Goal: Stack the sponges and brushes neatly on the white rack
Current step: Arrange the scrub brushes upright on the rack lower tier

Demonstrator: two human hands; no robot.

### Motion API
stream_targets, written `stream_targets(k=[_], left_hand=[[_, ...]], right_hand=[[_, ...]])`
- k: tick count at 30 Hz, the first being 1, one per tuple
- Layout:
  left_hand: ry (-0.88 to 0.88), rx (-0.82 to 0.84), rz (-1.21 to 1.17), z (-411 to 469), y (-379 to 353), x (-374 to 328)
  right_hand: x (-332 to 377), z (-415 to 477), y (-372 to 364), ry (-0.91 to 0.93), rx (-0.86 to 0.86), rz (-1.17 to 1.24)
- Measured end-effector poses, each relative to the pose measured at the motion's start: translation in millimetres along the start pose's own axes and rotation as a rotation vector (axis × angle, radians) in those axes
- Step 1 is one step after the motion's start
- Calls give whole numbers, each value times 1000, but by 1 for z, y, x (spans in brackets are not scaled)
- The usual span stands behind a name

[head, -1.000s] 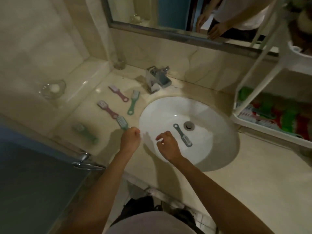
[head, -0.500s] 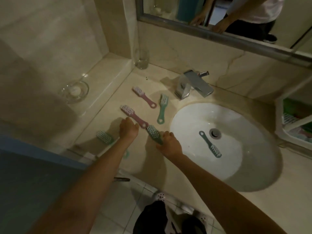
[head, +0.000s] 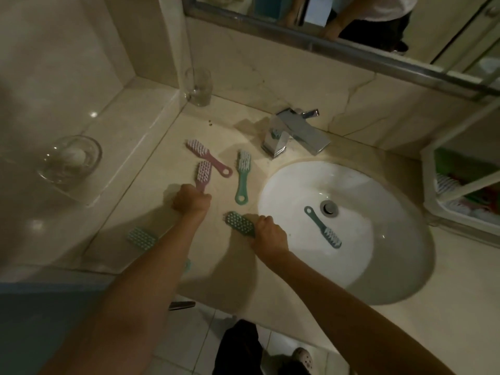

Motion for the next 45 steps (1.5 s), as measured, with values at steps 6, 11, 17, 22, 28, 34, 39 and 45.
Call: stream_targets(k=[6, 11, 17, 22, 28, 34, 39, 45], left_hand=[[-214, 22, 197, -11, 16, -7], [-422, -59, 111, -48, 23, -27], [-749, 261, -95, -127, -11, -83], [-984, 414, -2, -212, -55, -147], [-1190, 482, 100, -316, -103, -198], [-1080, 555, 17, -392, -157, -250], [-764, 647, -202, -420, -195, -289], [-452, 577, -400, -416, -209, -316]], right_hand=[[-26, -5, 16, -60, 0, -7], [-65, -12, 52, -85, -133, 99], [-139, -46, 112, -199, -372, 211], [-217, -89, 154, -376, -559, 243], [-315, -131, 184, -505, -725, 270], [-413, -124, 214, -469, -800, 216], [-468, -80, 246, -439, -663, 88], [-491, -30, 261, -308, -487, -21]])
Point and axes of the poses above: each hand's wrist, its own z-axis towards the middle knuckle, its own y-axis out of the back of the hand, x = y × z, the point moved 4 cm from there along z, towards the middle knuckle, and after that the axes turned 6 degrees about -x, right-handed, at the moved point
